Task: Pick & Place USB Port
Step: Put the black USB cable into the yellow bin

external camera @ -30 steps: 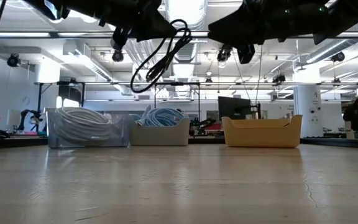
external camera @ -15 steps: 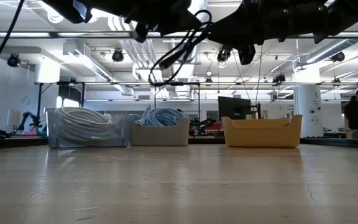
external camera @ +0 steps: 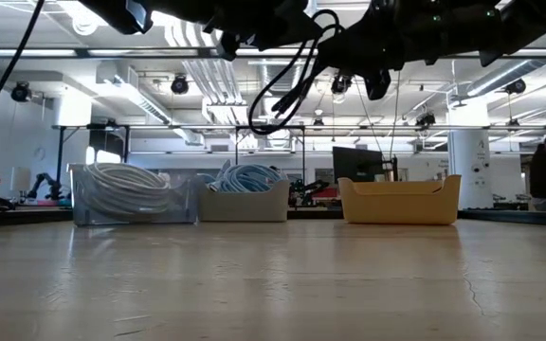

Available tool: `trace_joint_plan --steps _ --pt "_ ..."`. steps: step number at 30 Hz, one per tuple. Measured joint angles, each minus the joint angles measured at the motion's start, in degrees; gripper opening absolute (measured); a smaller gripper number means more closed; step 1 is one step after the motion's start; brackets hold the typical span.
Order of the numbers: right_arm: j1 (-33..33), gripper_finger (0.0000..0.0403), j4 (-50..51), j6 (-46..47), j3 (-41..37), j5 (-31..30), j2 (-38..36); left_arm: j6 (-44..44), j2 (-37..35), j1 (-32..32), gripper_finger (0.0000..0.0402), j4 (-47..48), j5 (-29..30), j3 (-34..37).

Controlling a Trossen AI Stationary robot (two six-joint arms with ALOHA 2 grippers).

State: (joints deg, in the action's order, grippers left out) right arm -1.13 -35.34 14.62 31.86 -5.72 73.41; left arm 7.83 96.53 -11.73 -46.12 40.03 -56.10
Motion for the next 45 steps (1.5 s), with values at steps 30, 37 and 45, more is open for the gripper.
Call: trace_joint_plan --steps 30,37,45 --pt "0.1 0.0014 7.9 -3.1 -0.1 -8.9 -0.3 -1.0 0.0 0.1 0.0101 10.2 0.0 0.1" --pt "0.1 0.0014 17.8 -5.5 1.2 -16.7 -2.5 -3.5 0.0 0.1 0.0139 15.2 1.6 0.1" --pt "0.1 0.0013 51.1 -4.0 14.5 -34.8 -10.1 -10.0 0.0 0.1 0.0136 26.4 2.0 0.2"
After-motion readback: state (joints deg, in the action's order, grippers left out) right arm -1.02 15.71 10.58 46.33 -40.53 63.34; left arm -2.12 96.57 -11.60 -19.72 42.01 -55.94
